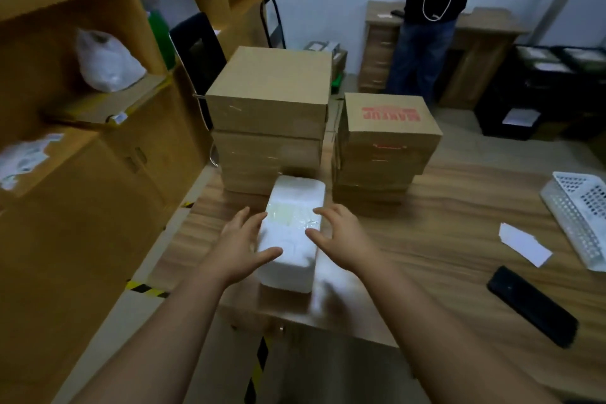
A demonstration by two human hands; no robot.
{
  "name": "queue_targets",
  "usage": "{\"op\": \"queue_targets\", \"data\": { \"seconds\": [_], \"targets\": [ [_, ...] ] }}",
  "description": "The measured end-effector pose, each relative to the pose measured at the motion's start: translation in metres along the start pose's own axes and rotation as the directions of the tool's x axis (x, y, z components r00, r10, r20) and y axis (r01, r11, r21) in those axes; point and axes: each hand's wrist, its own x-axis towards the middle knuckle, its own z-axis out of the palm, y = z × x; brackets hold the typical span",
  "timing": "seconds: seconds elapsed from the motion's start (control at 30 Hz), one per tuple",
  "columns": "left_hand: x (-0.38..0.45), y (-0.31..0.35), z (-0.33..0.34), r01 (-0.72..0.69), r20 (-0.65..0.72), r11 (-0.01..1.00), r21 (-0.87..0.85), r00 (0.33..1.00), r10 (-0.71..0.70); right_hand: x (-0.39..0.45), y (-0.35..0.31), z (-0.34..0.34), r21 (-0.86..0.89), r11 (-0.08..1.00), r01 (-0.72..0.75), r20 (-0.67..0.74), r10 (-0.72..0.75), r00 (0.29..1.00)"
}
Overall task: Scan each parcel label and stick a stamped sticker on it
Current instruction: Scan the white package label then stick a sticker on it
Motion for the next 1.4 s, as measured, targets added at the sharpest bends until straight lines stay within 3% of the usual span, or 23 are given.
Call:
{"op": "queue_targets", "data": {
  "seconds": [0.13, 0.27, 0.57, 0.7, 0.8, 0.93, 1.03, 1.17, 1.3, 1.4],
  "targets": [
    [0.038, -0.022, 0.012, -0.046, 0.162, 0.998, -0.031, 0.985, 0.051, 0.033, 0.008, 0.026, 0.006, 0.992, -0.130, 0.015, 0.130, 0.991],
    [0.051, -0.017, 0.029, -0.080, 0.148, 0.975, -0.206, 0.983, 0.112, 0.035, 0.022, 0.030, 0.148, 0.968, -0.202, 0.037, 0.199, 0.979],
    [0.053, 0.074, 0.085, -0.220, 0.280, 0.939, -0.264, 0.914, 0.293, -0.014, 0.107, -0.032, 0.203, 0.917, -0.344, -0.065, 0.363, 0.930],
    [0.043, 0.127, 0.106, -0.312, 0.207, 0.918, -0.245, 0.908, 0.364, -0.039, 0.148, -0.054, 0.231, 0.904, -0.359, -0.069, 0.384, 0.921],
    [0.033, 0.158, 0.126, -0.305, 0.157, 0.930, -0.206, 0.928, 0.339, -0.051, 0.184, -0.072, 0.269, 0.892, -0.362, -0.107, 0.402, 0.910],
    [0.030, 0.172, 0.156, -0.170, 0.022, 0.963, -0.210, 0.984, 0.178, -0.064, 0.221, -0.097, 0.413, 0.835, -0.363, -0.182, 0.466, 0.866],
    [0.030, 0.176, 0.179, -0.069, 0.077, 0.994, -0.086, 0.994, 0.076, -0.071, 0.237, -0.106, 0.452, 0.826, -0.337, -0.124, 0.433, 0.893],
    [0.021, 0.194, 0.200, 0.030, 0.131, 0.940, -0.341, 0.991, 0.016, -0.078, 0.253, -0.100, 0.259, 0.914, -0.311, -0.012, 0.325, 0.946],
    [0.012, 0.208, 0.195, -0.031, -0.091, 0.937, -0.349, 0.996, -0.001, -0.076, 0.258, -0.102, 0.403, 0.867, -0.293, 0.029, 0.308, 0.951],
    [0.006, 0.223, 0.180, -0.182, -0.187, 0.922, -0.340, 0.974, 0.124, -0.074, 0.263, -0.103, 0.486, 0.797, -0.359, 0.039, 0.391, 0.920]
  ]
}}
